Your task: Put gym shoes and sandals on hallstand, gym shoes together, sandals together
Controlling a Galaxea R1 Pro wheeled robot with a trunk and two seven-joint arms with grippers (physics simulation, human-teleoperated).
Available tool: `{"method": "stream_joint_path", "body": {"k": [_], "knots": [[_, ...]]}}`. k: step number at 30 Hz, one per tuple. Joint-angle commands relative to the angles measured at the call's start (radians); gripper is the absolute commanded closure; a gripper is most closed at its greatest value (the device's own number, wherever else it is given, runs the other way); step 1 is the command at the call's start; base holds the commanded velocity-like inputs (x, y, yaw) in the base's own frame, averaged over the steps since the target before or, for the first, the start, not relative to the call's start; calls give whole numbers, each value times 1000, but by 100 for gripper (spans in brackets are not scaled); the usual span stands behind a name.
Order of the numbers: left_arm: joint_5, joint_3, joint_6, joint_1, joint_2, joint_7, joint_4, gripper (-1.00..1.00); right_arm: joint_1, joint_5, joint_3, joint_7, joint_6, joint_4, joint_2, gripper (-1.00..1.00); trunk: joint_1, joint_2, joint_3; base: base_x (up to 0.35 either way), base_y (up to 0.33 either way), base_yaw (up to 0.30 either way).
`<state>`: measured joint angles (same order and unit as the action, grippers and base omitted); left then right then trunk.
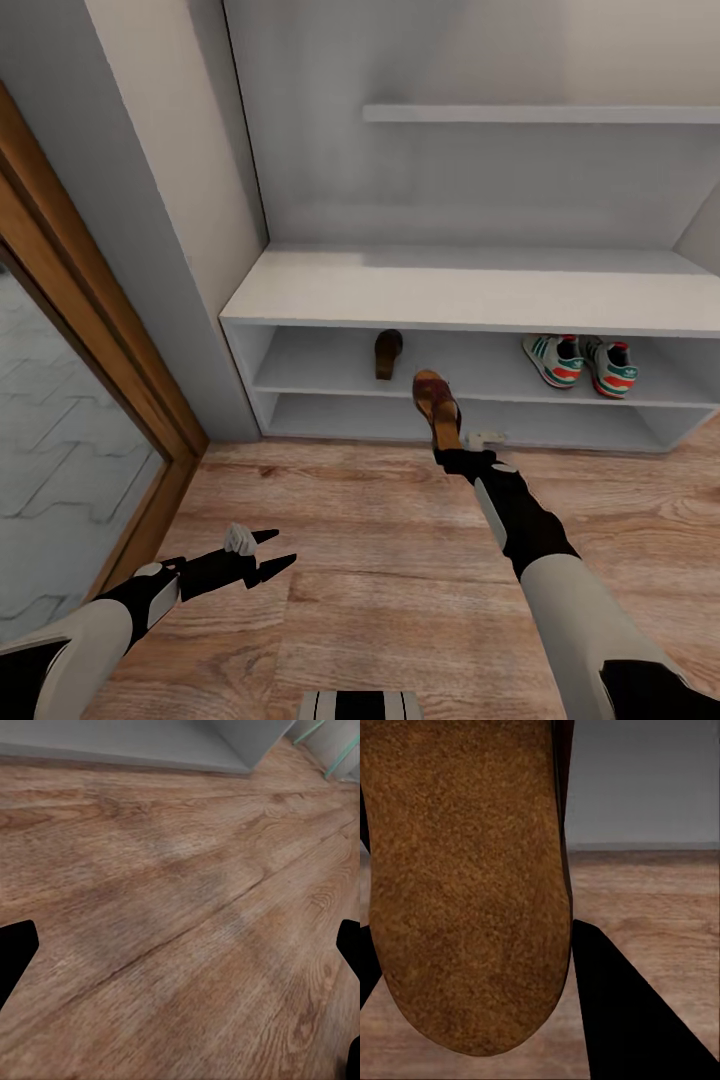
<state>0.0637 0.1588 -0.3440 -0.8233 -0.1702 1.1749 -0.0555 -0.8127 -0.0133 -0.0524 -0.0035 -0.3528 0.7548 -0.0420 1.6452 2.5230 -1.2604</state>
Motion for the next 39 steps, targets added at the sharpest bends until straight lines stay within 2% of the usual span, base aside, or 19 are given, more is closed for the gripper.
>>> {"method": "stream_joint_path", "body": {"k": [1,9,30,39], "knots": [[6,7,-4,0,0,3,0,-100,0,2,-3,-1,-4,-2,-1,100,0,0,-1,0,0,0],[7,7,-4,0,0,2,0,-100,0,1,-3,-1,0,-9,-1,100,0,0,-1,13,0,0],[7,7,-4,0,3,2,0,-100,0,0,-2,-1,0,-9,-1,100,0,0,-1,317,0,0],[7,7,-4,0,3,2,0,-100,0,-3,-1,-1,0,-9,-1,100,0,0,-1,60,0,0]]}}
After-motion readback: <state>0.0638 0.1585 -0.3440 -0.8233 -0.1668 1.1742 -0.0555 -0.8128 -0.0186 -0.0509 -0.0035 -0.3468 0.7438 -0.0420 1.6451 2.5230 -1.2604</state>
